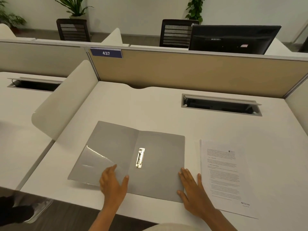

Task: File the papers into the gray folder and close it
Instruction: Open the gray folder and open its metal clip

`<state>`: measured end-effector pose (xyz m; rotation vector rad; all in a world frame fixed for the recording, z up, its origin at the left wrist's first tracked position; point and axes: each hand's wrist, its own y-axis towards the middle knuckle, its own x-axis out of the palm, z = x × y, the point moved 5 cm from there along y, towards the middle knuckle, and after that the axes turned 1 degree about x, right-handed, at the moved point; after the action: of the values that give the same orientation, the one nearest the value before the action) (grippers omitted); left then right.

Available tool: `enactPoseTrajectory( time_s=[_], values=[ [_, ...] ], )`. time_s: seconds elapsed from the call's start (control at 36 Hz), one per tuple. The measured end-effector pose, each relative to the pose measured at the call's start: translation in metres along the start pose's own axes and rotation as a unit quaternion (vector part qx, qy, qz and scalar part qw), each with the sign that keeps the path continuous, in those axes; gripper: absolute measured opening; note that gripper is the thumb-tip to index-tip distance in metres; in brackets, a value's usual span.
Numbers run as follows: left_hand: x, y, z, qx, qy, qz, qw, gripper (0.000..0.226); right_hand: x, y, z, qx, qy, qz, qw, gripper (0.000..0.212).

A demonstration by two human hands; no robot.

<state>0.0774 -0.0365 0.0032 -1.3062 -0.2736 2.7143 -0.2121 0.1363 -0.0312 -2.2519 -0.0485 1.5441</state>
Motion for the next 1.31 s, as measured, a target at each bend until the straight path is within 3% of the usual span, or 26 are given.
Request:
enactPoseTrajectory(
  time_s=[0.14, 0.64, 1.0, 1.31],
  values=[
    [0.012, 0.029, 0.017, -0.002, 0.062, -0.05, 0.997, 0.074, 0.003, 0.004, 0.004, 0.004, -0.012, -0.01, 1.0, 0.075],
    [0.017, 0.076, 0.04, -0.034, 0.103, -0.095, 0.99, 0.123, -0.006, 0.002, -0.002, 0.031, 0.022, -0.029, 0.999, 0.076],
    [0.02, 0.077, 0.043, -0.019, 0.17, -0.09, 0.981, 0.13, -0.003, 0.006, 0.004, 0.026, 0.055, -0.012, 0.998, 0.078],
    [0.022, 0.077, 0.039, -0.02, 0.153, -0.1, 0.983, 0.129, 0.009, 0.01, 0.013, 0.019, 0.059, 0.007, 0.998, 0.079]
  ],
)
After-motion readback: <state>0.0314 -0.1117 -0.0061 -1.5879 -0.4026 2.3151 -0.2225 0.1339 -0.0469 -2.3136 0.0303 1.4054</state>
